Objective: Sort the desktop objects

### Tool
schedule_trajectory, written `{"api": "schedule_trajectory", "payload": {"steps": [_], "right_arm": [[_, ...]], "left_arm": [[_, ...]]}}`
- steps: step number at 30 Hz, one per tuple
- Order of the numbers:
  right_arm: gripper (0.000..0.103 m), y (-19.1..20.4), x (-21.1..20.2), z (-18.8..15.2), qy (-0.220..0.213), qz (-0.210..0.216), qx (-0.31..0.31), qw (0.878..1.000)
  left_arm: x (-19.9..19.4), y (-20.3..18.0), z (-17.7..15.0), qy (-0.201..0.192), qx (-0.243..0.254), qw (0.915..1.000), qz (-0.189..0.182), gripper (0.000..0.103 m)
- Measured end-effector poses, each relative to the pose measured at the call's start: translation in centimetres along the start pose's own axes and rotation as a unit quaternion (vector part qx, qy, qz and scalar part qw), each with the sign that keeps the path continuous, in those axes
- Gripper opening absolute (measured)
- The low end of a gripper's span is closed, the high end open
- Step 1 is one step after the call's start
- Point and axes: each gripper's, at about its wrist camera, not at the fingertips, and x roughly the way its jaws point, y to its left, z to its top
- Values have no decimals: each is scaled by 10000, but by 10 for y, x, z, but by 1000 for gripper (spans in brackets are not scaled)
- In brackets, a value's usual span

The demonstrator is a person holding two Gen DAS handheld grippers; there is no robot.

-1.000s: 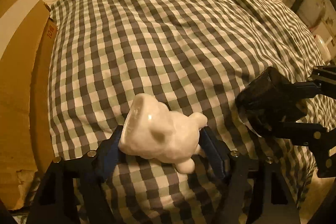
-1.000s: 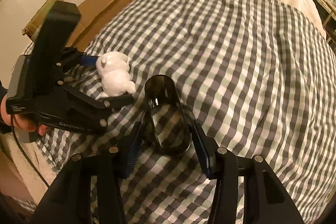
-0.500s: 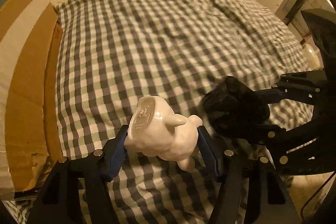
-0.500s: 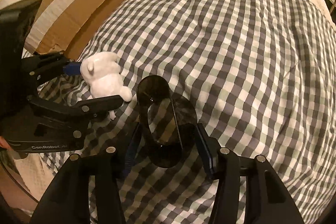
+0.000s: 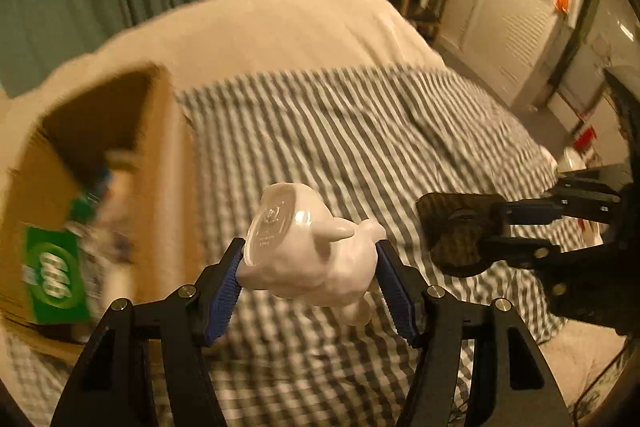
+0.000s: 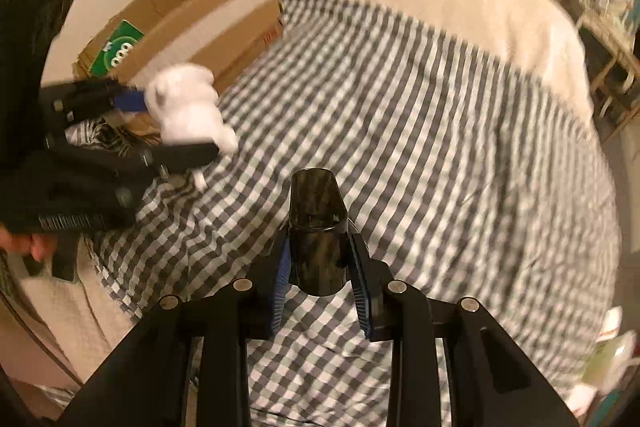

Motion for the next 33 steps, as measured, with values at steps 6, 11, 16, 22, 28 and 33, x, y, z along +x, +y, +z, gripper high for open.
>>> {"api": "schedule_trajectory", "payload": {"steps": [6, 11, 16, 22, 28, 33], "right_arm": [[27, 26, -88, 58, -929, -90, 189, 9955], [27, 82, -145, 118, -1815, 152, 243, 9830], [27, 130, -138, 159, -2091, 444, 328, 9763], [27, 154, -70, 183, -1724, 517, 797, 9804], [29, 154, -29, 196, -1571, 660, 956, 9807], [64, 144, -39, 193, -1784, 646, 935, 9774]], "left_arm": [[-84, 59, 41, -451, -926, 9945, 173, 65], [-148, 119, 67, -1309, -1945, 9709, 481, 65], [-152, 162, 52, -1584, -2437, 9532, 837, 65], [-102, 208, 15, -825, -2537, 9577, 1078, 65], [-81, 210, 6, -859, -1773, 9705, 1390, 76], [-88, 203, 13, -1133, -1843, 9672, 1331, 96]]}}
